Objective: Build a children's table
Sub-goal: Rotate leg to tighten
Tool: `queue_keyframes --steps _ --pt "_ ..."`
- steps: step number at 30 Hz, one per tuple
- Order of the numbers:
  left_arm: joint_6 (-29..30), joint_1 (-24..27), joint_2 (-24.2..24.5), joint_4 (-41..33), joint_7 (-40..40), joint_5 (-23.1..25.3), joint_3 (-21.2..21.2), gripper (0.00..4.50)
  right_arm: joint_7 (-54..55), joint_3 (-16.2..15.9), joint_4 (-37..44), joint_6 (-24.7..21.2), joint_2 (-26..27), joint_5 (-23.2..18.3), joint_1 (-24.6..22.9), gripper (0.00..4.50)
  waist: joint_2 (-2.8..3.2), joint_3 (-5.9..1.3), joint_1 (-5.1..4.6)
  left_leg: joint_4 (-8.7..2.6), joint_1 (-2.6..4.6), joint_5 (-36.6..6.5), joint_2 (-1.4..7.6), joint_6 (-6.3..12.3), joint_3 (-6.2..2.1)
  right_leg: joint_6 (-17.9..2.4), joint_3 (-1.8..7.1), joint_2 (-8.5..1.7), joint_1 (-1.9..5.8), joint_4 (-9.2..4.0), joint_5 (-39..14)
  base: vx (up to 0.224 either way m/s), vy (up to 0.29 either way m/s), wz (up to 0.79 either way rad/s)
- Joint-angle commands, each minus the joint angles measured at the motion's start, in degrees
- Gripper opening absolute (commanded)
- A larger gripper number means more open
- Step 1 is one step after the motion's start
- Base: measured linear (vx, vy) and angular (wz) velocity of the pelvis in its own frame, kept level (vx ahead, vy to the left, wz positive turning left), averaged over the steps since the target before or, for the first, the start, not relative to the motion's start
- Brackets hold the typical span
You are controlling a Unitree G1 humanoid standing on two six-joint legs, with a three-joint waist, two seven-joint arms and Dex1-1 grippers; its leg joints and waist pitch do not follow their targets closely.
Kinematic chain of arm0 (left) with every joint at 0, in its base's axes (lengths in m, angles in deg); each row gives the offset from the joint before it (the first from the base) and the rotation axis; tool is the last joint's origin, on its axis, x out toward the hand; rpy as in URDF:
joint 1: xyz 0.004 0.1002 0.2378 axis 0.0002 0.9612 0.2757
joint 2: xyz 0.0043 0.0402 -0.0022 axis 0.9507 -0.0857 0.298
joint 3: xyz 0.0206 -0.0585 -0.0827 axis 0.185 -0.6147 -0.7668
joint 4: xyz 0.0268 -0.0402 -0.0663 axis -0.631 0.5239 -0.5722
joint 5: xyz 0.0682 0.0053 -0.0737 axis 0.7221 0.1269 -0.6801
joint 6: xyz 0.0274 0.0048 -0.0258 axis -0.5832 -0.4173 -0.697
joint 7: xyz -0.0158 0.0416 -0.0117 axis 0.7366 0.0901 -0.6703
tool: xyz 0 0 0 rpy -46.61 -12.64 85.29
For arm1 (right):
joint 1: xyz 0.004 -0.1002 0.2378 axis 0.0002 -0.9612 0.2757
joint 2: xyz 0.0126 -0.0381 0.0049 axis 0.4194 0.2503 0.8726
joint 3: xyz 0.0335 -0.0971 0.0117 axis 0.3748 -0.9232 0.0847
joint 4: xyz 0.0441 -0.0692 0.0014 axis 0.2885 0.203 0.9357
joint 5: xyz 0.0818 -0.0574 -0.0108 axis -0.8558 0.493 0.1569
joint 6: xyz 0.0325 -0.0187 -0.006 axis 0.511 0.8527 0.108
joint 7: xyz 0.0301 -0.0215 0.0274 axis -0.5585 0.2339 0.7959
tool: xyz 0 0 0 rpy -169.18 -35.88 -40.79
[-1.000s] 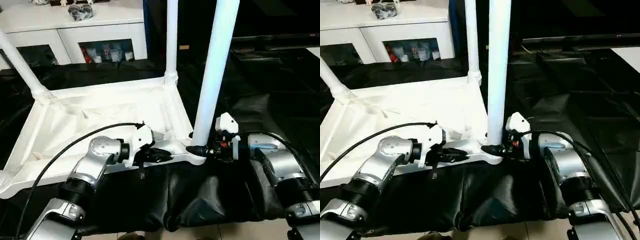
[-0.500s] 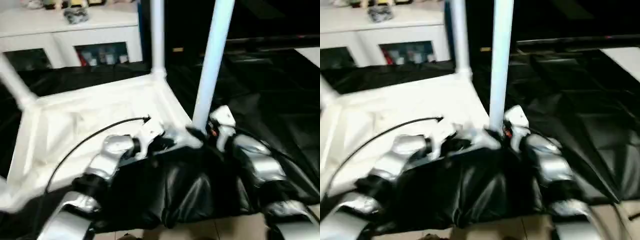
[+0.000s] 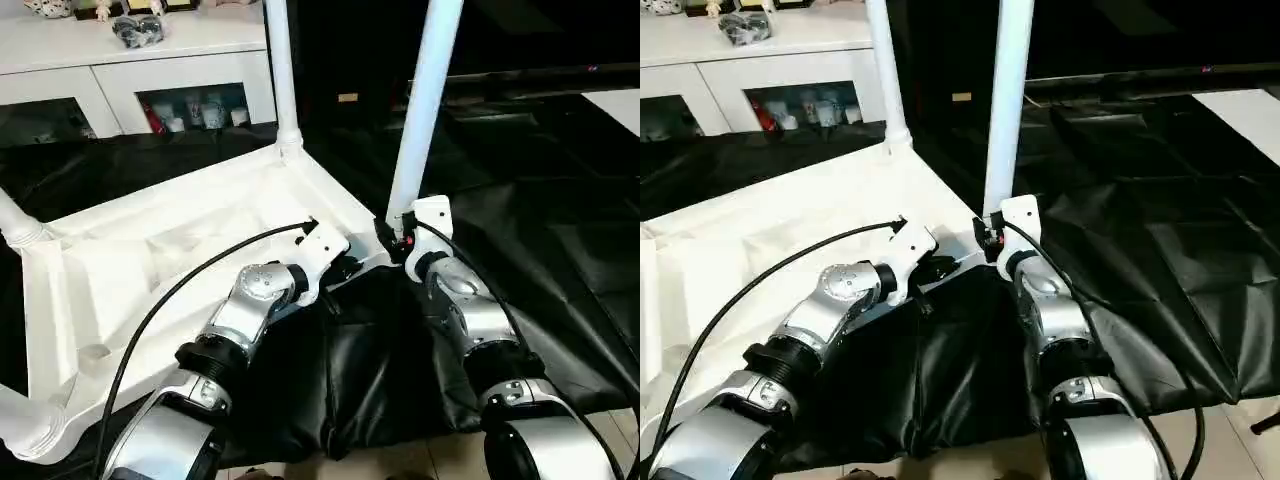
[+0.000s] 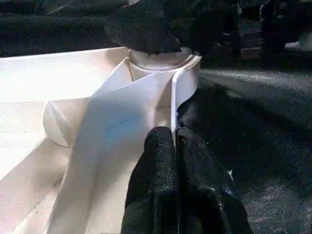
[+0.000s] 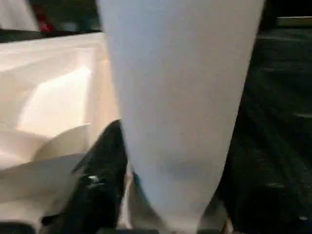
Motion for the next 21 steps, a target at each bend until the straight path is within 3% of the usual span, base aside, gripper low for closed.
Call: queue_keyframes --steps 1,8,12,15,18,21 --pt "-3.89 -0.85 -1.01 -3.11 3.28 -1.6 1.08 0.0 -8.24 -5.07 -0.09 -1.09 2.75 -0.73 -1.59 3.05 -0.87 -3.33 0.19 -4.46 0.68 -14.16 3.4 4.04 -2.06 -12.27 2.64 -4.09 2.46 -5.14 -14.1 0.0 0.0 0.0" --pt "-4.75 0.53 2.04 -5.22 9.49 -3.33 1.43 0.0 -15.67 -6.67 1.15 -0.11 -2.53 -0.24 -2.57 3.45 -0.65 -3.58 0.33 -4.21 0.63 -10.48 3.61 5.46 -1.99 -14.48 2.49 -3.91 2.61 -4.37 -8.86 0.0 0.0 0.0" --pt "-5.46 1.69 4.49 -6.98 14.75 -5.03 1.09 0.0 -25.1 -7.14 3.71 -0.51 -7.21 -1.38 -3.66 3.45 -0.43 -3.75 1.02 -3.9 0.68 -9.25 3.72 6.44 -1.74 -15.68 2.41 -3.77 2.74 -3.9 -5.42 0.0 0.0 0.0" --pt "-5.56 2.86 5.94 -8.64 18.32 -6.25 1.0 0.0 -32.34 -7.92 6.1 -1.44 -10.1 -2.49 -4.9 3.45 -0.6 -3.82 1.48 -3.78 0.64 -8.5 3.86 7.55 -1.7 -16.34 2.32 -3.76 2.87 -3.57 -2.89 0.0 0.0 0.0" --pt "-5.44 4.18 7.38 -10.38 21.35 -7.14 1.16 0.0 -38.97 -9.33 8.39 -2.78 -12.77 -3.5 -6.23 3.45 -0.68 -3.68 1.73 -3.83 0.62 -9.72 3.94 7.75 -1.66 -16.12 2.36 -3.87 2.83 -3.76 -4.72 0.0 0.0 0.0" --pt "-4.77 5.77 9.31 -12.53 24.7 -8.3 1.27 0.0 -45.64 -10.96 10.67 -4.26 -15.58 -4.73 -7.53 3.31 -0.66 -3.43 1.93 -4.06 0.81 -11.72 3.99 6.38 -1.67 -15.44 2.44 -3.85 2.59 -4.21 -9.08 0.0 0.0 0.0"
